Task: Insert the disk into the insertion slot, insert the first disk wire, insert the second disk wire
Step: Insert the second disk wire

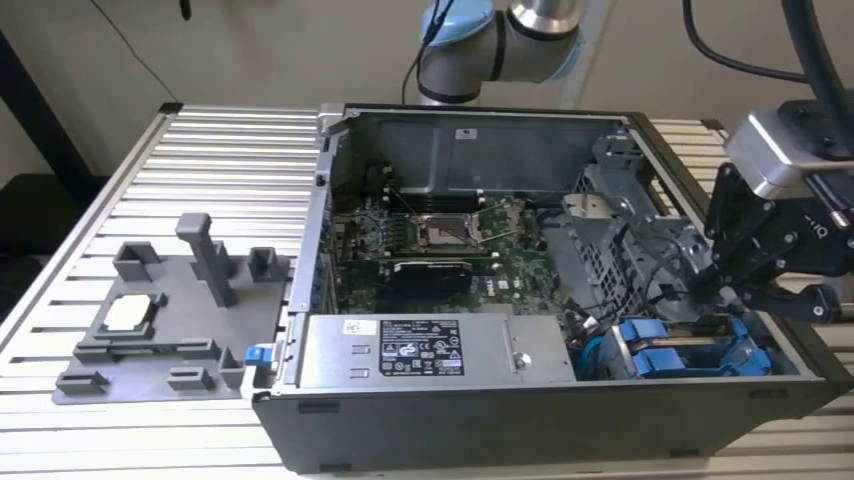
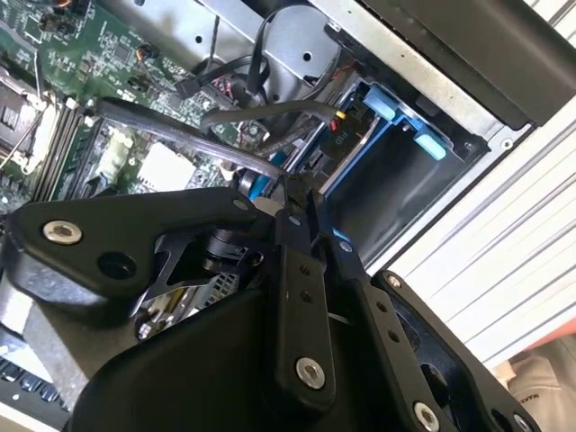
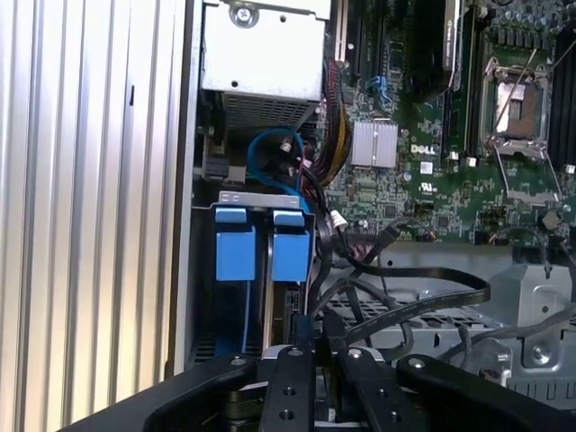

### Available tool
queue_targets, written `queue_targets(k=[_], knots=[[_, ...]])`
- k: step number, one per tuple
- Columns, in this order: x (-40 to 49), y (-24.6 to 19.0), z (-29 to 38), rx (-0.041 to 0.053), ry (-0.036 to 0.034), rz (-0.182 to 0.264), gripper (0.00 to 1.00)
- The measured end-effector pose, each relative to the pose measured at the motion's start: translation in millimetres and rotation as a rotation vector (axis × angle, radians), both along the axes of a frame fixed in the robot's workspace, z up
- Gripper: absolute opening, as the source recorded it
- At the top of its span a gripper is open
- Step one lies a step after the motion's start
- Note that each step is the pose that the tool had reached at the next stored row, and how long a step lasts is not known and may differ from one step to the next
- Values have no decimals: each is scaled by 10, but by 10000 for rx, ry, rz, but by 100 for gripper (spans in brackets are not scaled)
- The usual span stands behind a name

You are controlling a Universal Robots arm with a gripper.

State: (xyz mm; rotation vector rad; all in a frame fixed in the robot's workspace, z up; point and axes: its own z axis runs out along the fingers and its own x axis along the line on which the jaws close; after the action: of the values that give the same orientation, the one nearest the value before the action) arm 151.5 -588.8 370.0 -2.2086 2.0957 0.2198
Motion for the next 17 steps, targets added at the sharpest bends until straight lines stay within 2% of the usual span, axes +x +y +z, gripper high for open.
queue_targets(k=[17], knots=[[2, -18, -135, -1, -1, -25, 16]])
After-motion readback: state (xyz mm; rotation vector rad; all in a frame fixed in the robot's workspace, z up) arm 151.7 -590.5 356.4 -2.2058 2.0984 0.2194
